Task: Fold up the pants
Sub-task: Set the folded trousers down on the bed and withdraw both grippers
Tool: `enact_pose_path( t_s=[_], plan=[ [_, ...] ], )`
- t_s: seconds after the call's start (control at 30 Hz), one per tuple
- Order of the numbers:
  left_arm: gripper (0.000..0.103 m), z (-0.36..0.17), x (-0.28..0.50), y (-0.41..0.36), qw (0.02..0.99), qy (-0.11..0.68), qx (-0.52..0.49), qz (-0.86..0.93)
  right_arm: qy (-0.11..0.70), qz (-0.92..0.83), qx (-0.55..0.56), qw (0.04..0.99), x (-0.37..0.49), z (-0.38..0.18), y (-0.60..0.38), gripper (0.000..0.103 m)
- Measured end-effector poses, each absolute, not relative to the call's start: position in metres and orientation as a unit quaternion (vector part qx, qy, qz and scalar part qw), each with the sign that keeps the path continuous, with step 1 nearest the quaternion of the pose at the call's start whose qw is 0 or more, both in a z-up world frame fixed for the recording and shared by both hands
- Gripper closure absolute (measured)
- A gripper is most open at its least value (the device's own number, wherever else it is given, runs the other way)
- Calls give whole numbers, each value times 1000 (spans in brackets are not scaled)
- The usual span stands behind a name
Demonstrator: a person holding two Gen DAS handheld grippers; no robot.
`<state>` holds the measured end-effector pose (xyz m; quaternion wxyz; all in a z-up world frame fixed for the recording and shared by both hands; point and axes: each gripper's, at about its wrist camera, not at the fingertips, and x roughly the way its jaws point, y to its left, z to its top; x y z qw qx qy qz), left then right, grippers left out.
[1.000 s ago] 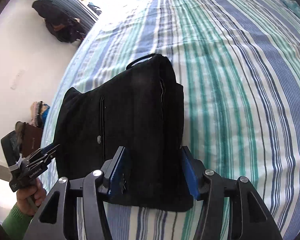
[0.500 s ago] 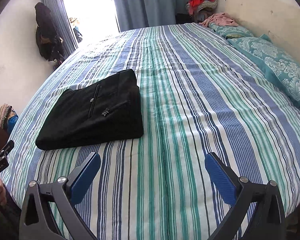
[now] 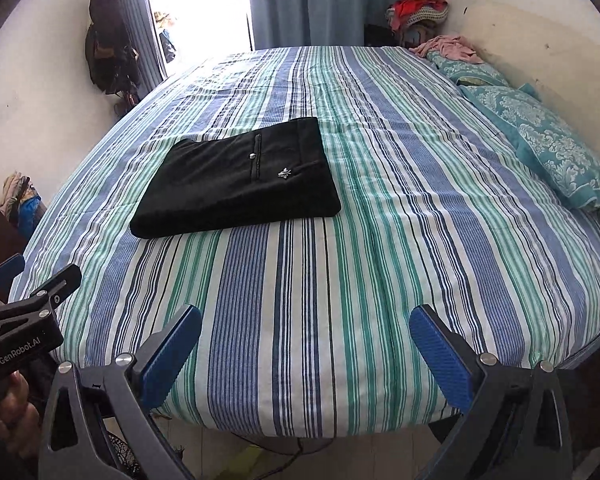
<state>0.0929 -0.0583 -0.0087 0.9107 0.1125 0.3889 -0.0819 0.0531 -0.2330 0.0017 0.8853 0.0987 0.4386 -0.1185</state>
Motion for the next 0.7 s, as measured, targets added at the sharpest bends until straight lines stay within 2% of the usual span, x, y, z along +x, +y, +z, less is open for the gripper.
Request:
enact_pose_path(
  t_s=[0.33, 0.7],
  plan=[
    [1, 13, 96, -54, 908, 394, 115, -81, 401, -111, 73, 906, 47, 42, -213, 0],
    [1, 1, 102, -52, 895, 426, 100, -84, 403, -120, 39, 907, 54, 38, -208, 0]
  ],
)
